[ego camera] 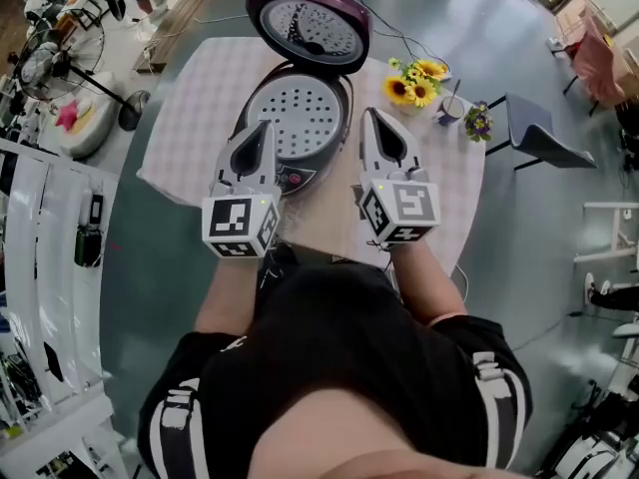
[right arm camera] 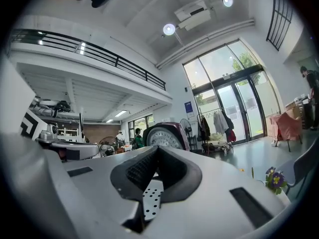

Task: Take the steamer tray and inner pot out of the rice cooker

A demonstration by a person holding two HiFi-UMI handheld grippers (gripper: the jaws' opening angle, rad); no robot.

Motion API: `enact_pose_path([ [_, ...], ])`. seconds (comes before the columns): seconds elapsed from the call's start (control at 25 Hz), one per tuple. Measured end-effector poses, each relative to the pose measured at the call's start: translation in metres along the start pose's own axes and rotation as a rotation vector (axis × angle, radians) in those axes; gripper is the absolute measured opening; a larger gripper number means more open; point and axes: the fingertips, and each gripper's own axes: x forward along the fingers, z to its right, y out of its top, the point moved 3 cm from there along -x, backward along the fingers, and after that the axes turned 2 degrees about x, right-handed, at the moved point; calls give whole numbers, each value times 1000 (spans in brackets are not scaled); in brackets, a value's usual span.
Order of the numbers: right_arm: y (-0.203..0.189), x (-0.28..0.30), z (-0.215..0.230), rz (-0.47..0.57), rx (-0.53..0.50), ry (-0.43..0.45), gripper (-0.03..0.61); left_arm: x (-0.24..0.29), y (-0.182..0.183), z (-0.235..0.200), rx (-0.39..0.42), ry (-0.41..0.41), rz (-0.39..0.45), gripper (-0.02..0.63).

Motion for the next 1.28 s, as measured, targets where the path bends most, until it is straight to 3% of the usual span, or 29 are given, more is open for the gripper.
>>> enact_pose_path([
  [0.4,17,48,-21,87,-48,-219,-2,42,9,-81,32,-170,41,3],
  [0.64,2,70,-34,61,-39,-307,-2,66,1,-114,31,-258,36,3],
  [0.92,-5,77,-37,-12,-67,-316,-2,85,-5,-114,33,-325,1,3],
  [1.2,-4,79,-36,35,-58,-286,-1,91,-8,-115,-1,-339,2,5],
  [1.24,-3,80,-37,48,-44,-260,122,92,-7,-113,-20,-360,9,65],
  [1.28,-3,82,-39,57,-32,-238,255,92,-7,-110,-41,-385,15,239],
])
